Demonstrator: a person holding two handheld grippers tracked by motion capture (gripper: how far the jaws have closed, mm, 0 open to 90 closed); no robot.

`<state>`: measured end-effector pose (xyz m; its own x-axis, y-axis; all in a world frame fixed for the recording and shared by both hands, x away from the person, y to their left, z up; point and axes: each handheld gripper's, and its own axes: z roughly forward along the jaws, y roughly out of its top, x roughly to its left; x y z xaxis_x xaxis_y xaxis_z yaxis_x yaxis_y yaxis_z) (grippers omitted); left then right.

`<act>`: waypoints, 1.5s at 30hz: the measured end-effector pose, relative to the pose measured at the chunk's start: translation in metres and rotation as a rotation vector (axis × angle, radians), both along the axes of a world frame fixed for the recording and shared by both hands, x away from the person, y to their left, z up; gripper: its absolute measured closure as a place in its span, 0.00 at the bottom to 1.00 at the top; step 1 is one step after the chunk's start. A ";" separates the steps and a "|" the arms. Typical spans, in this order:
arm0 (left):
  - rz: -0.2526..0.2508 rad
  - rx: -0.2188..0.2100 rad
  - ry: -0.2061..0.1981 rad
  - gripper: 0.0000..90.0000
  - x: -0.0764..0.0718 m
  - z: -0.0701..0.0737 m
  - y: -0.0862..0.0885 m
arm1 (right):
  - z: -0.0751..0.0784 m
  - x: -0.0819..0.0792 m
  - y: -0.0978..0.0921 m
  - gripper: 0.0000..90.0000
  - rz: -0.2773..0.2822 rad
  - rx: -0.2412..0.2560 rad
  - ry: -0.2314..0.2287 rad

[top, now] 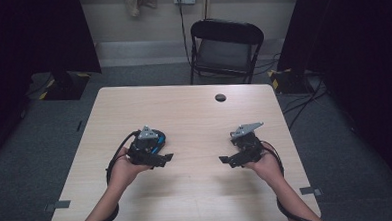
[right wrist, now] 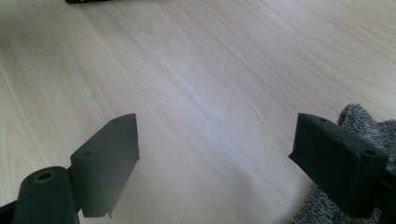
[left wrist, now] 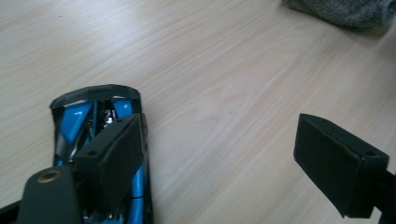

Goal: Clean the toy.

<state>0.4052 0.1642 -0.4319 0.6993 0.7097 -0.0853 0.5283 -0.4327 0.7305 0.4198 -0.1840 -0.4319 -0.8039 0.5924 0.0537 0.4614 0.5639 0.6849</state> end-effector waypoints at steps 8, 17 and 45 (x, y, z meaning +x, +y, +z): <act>-0.018 -0.013 0.001 0.17 -0.011 -0.007 -0.006 | -0.004 -0.009 0.010 0.16 0.034 0.003 0.005; -0.044 -0.012 0.007 0.17 -0.023 -0.014 -0.012 | -0.011 -0.017 0.022 0.16 0.073 -0.007 0.016; -0.125 0.011 0.017 0.17 -0.050 -0.033 -0.033 | -0.031 -0.036 0.034 0.16 0.120 0.005 0.051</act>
<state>0.3552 0.1310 -0.4652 0.7808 0.6182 -0.0907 0.4823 -0.5039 0.7166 0.3834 -0.1499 -0.4633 -0.8651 0.4918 0.0988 0.4250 0.6138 0.6653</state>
